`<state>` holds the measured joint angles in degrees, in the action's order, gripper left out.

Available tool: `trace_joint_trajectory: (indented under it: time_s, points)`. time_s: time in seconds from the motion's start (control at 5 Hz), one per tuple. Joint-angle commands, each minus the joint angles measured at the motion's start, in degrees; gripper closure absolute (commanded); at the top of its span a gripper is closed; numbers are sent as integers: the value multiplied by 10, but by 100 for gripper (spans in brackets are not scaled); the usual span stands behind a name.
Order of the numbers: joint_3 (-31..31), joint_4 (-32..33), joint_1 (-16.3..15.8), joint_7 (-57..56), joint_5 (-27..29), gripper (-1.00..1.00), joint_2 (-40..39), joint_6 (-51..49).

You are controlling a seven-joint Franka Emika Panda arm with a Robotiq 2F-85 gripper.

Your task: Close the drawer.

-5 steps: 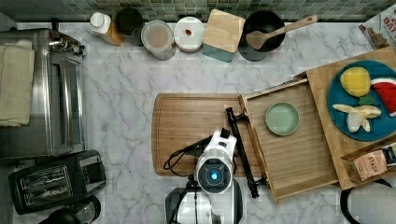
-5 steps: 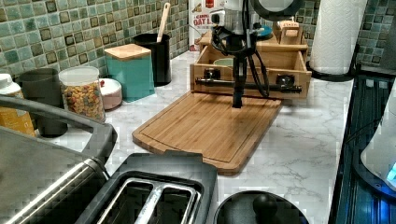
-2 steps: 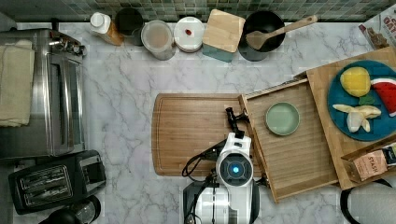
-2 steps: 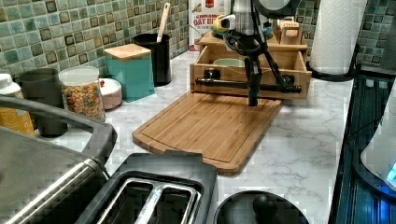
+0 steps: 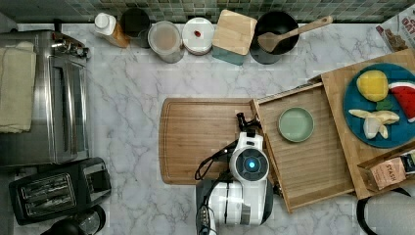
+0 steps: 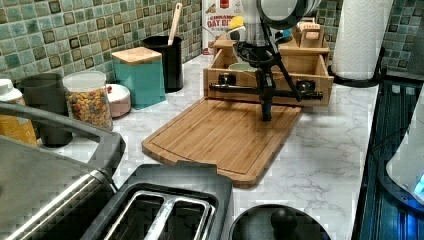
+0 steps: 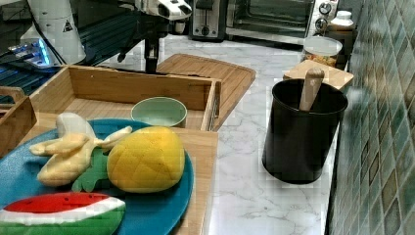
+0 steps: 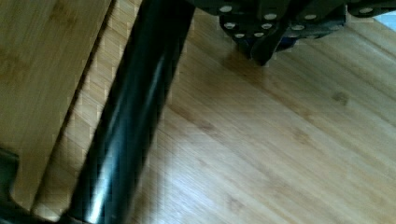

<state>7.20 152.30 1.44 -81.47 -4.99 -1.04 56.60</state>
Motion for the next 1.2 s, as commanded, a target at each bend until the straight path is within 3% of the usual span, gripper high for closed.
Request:
trace_joint_trajectory:
  time_s: [0.2, 0.4, 0.6, 1.0, 1.2]
  points:
    - [39, -126, 29, -38, 23, 100, 11, -56]
    - [72, -135, 14, -73, 48, 100, 3, -41]
    - [60, -174, 42, -54, 24, 100, -17, -71]
    - [85, -178, 77, -77, 5, 100, -8, -5]
    - [108, -215, 86, -79, -18, 100, -25, 3]
